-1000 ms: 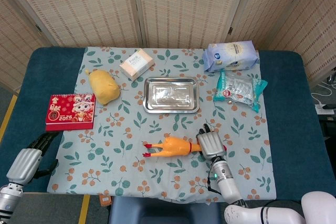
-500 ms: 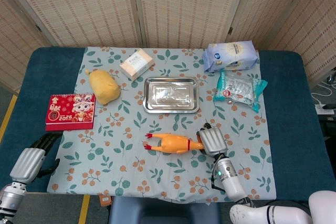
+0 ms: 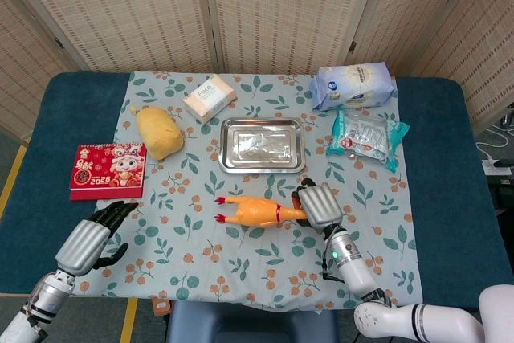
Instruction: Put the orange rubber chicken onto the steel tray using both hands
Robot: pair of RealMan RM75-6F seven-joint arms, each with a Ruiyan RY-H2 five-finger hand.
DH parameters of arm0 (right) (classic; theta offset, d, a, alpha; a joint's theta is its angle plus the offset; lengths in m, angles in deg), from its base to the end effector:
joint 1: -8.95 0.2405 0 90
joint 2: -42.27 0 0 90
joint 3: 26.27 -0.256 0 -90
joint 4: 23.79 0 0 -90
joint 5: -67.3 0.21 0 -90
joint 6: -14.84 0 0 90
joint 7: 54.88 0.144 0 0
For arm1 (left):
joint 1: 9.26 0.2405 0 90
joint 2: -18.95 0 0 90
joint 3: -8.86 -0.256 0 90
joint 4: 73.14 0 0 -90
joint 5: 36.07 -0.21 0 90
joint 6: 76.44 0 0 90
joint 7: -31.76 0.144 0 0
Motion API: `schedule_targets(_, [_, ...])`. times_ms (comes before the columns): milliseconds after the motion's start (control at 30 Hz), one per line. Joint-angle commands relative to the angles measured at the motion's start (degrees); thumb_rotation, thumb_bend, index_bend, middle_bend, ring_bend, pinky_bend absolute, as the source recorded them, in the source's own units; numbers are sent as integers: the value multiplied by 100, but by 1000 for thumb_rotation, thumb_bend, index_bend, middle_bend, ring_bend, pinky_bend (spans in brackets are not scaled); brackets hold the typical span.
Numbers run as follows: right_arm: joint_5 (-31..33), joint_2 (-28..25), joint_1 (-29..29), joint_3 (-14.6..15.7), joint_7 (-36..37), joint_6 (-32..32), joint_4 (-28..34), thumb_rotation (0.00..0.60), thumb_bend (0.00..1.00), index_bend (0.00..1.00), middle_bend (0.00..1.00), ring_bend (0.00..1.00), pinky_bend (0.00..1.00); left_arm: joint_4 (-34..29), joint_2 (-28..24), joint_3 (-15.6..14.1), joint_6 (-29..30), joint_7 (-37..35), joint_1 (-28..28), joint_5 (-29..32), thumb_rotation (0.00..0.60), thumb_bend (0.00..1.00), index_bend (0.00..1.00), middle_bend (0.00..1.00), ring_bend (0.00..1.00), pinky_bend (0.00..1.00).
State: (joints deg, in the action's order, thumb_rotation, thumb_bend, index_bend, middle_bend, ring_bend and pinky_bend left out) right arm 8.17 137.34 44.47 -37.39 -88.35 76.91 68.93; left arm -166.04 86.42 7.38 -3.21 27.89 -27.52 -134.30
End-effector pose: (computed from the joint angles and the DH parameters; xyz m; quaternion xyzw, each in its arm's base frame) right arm -0.1378 -0.2964 -0.0396 0.7176 -0.4127 0.3602 0.4300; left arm -0.2477 0.2186 0.0919 -0.7303 -0.3700 -0.4167 0.3952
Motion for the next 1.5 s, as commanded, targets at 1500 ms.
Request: schedule_targets(1500, [93, 510, 516, -289, -198, 658, 585, 600, 441, 875, 515, 690, 998, 328, 2279, 1207, -1793, 322, -2108, 2119, 600, 337, 2, 35, 45, 266])
